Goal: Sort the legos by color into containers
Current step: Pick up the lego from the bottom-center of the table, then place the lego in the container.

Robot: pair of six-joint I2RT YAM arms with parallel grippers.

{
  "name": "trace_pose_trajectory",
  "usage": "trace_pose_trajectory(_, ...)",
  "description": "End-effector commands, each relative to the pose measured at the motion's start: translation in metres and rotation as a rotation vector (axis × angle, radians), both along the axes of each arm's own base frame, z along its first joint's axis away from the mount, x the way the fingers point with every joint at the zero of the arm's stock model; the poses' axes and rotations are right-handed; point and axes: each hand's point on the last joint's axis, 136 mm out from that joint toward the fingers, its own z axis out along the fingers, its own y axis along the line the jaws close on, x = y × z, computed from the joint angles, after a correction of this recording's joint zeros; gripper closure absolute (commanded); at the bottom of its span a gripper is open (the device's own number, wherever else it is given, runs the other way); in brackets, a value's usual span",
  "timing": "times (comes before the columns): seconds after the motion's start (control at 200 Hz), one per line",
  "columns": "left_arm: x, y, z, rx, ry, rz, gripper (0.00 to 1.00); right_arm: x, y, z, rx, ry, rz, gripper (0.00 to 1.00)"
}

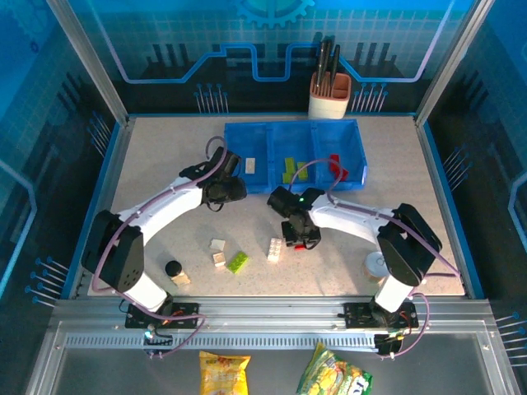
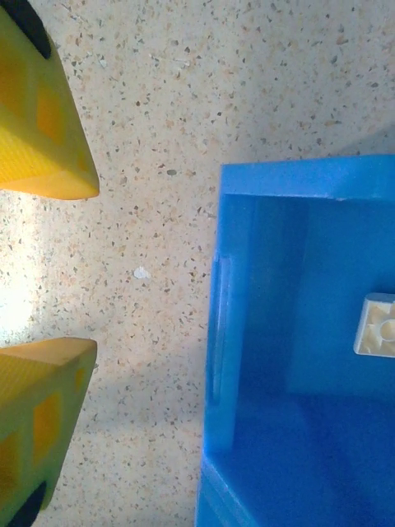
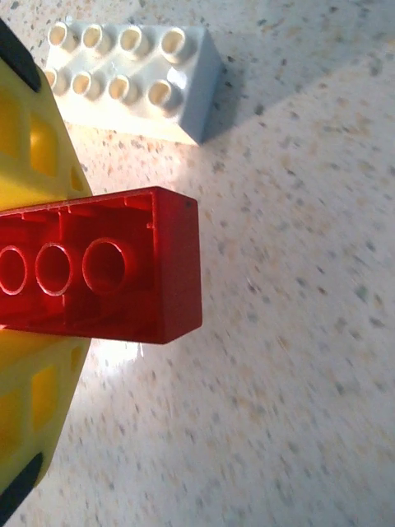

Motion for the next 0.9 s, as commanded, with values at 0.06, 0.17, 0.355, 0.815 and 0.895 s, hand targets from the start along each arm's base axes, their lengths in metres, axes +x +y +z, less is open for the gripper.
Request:
trace_pose_trajectory(0.06,-0.008,0.005,0.007,-0.007,-0.012,-0.029,0.51,0.017,-0.035,0.017,-0.018,-0.018,0.009,0.63)
trace_pose_trajectory(0.17,-0.012,0.006,0.006,-0.005,-0.002,-0.034,0.5,0.032,-0.05,0.031,0.013,-0.037,0.002,0.63)
trace_pose_trajectory(0.355,-0.019,0.008,0.004,-0.007,0.004,-0.043,0.48,0.06,-0.079,0.045,0.062,-0.053,-0.01,0.63)
trace_pose_trajectory(0.815,-0.036,0.017,0.004,0.001,0.024,-0.036,0.47,0.155,-0.13,0.073,0.162,-0.15,-0.061,0.65)
trace_pose_trajectory(0.895,-0.039,0.019,0.006,0.0,0.02,-0.031,0.47,0.168,-0.131,0.071,0.173,-0.15,-0.051,0.65)
